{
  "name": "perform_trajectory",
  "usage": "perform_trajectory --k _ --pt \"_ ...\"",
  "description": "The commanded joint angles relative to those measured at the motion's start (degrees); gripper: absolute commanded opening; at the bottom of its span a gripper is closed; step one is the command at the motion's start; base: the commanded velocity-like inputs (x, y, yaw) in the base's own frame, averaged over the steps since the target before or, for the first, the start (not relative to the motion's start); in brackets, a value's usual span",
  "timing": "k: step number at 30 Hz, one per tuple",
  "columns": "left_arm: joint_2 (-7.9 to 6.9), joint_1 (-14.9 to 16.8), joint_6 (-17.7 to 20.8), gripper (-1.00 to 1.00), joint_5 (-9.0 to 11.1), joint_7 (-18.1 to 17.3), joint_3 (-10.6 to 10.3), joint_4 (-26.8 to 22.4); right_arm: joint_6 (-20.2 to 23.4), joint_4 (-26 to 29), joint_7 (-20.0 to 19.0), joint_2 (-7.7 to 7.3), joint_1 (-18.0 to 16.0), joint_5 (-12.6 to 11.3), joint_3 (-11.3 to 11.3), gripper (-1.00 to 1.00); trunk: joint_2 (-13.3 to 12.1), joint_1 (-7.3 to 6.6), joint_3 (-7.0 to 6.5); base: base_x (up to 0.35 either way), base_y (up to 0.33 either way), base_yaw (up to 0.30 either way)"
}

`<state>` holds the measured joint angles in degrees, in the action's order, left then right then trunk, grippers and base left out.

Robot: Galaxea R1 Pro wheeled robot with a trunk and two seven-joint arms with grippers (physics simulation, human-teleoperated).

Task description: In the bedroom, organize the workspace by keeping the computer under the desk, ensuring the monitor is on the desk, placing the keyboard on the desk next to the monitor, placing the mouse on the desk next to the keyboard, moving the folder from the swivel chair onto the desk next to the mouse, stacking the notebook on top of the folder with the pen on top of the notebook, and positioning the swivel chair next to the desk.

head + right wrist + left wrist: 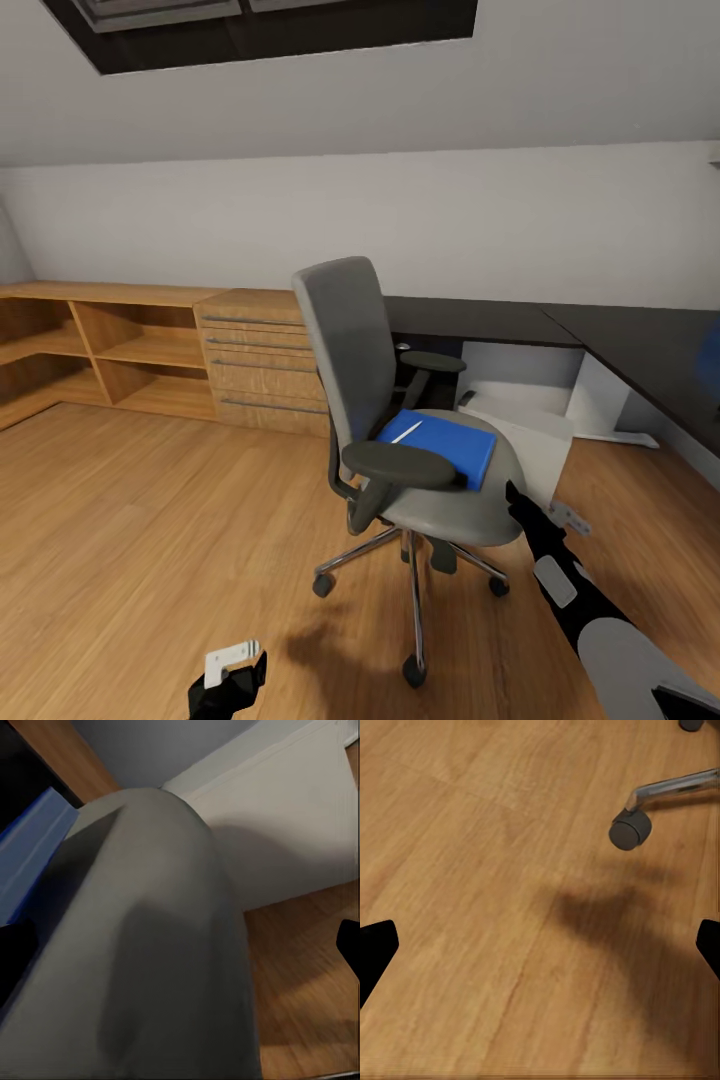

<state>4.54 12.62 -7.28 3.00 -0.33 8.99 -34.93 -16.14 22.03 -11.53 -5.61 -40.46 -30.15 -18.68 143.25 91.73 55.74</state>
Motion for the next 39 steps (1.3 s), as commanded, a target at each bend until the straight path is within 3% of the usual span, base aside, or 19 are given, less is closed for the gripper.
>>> perform_trajectory --k 1,14,22,39 --pt "0.14 0.0 -0.1 1.0 0.3 -0.1 0.1 0.2 -0.1 -0.4 -0.3 0.07 0.3 -0.6 0.1 1.0 0.0 -0.01 0.06 0.0 0.0 0.0" --pt "0.2 0.0 -2.1 1.0 0.3 -0.1 -0.1 0.6 -0.1 0.5 0.1 0.07 1.2 -0.5 0.3 1.0 0.0 -0.07 -0.38 0.0 0.0 0.0" --pt "0.2 0.0 -2.3 1.0 0.3 -0.1 -0.1 0.6 -0.1 -2.1 0.1 0.07 1.3 -0.5 0.3 1.0 -3.2 -1.83 -1.82 0.0 0.0 0.0" --pt "0.2 0.0 -2.4 1.0 0.3 -0.1 0.0 0.7 0.0 -2.9 0.0 0.07 1.3 -0.7 0.3 1.0 -3.2 -1.83 -1.82 0.0 0.0 0.0"
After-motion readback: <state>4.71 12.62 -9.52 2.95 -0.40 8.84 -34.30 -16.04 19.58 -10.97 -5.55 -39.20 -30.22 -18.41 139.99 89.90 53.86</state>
